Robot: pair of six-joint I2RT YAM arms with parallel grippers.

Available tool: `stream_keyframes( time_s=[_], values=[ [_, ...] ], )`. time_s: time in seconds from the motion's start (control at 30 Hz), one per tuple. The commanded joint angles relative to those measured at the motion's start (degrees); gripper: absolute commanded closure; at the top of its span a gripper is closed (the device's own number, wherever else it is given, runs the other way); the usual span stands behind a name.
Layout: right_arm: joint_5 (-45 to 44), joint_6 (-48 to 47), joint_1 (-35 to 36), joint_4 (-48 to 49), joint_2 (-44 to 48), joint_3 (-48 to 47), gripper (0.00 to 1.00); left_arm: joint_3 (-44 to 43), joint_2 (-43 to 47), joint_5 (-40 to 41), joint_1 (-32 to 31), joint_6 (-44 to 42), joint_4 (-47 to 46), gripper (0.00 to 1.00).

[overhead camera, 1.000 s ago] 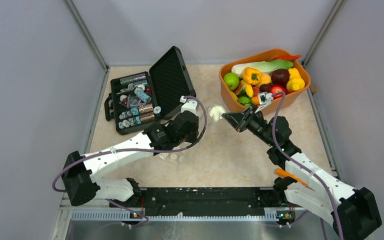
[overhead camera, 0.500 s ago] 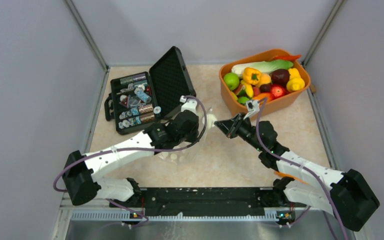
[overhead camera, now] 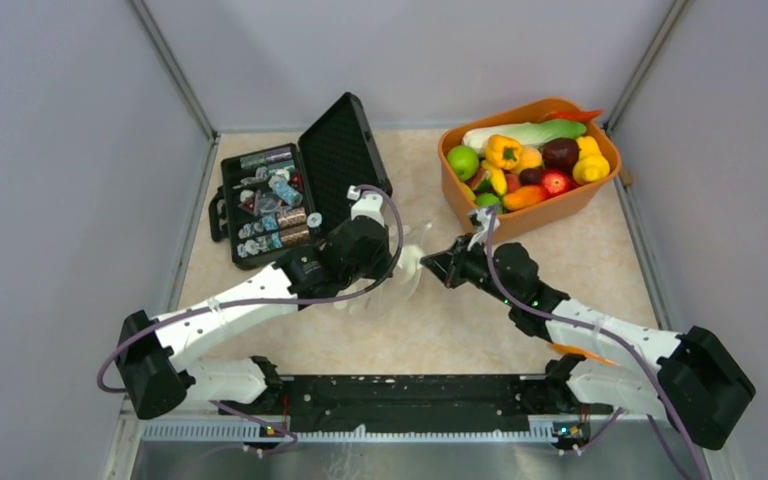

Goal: Place the food in the zip-top bag and seal the zipper
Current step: Place the fake vegetable in the zipper food storage bag.

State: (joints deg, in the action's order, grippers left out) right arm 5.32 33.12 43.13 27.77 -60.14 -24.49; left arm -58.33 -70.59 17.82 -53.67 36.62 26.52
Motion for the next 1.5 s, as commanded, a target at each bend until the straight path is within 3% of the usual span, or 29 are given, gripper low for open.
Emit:
stream_keyframes(
  time_s=[0.0, 0.23, 0.47, 0.6, 0.77, 0.9, 1.07, 1.17, 1.33, 1.47],
  values=[
    [-1.22, -6.39, 2.18, -5.53, -1.99, -5.61, 1.00, -0.89, 2.46, 1.31, 0.32, 0.76, -2.69, 1.00],
    [-5.06, -9.58, 3.52, -21.12, -7.00, -16.04, 1.00, -1.09, 3.26, 2.50, 0.33, 0.63, -2.33, 1.00],
    [-15.52, -5.86, 3.89, -33.01, -7.45, -21.19, 1.00, -2.80, 2.58, 3.89, 0.33, -0.24, 0.15, 1.00],
    [-11.75, -5.32, 3.91, -33.81, -6.77, -22.01, 1.00, -2.55, 2.57, 4.24, 0.33, -0.23, -0.02, 1.00],
    [-11.35, 1.98, 3.99, -40.79, -9.83, -27.26, 0.99, -3.97, 0.69, 1.26, 0.24, -1.88, -1.54, 1.00],
    [-9.23, 4.92, 4.26, -37.46, -8.80, -26.45, 0.79, -6.30, -2.25, 0.13, 0.23, -1.75, -0.47, 1.00],
    [-9.37, 4.03, 4.34, -38.41, -7.09, -27.16, 0.61, -6.40, -2.88, 0.64, 0.23, -1.13, -0.04, 1.00],
    [-8.02, 3.85, 4.35, -37.20, -4.47, -26.30, 0.58, -5.91, -2.47, 0.95, 0.23, -1.11, -0.14, 1.00],
    [-6.01, 4.83, 4.33, -27.41, 4.66, -19.08, 0.57, -5.53, -1.01, 6.38, 0.27, 0.64, 2.41, 1.00],
    [-14.65, 2.52, 4.22, -26.69, 12.36, -16.90, 0.55, -4.88, 2.29, 6.92, 0.40, 0.78, 2.70, 1.00]
  ],
)
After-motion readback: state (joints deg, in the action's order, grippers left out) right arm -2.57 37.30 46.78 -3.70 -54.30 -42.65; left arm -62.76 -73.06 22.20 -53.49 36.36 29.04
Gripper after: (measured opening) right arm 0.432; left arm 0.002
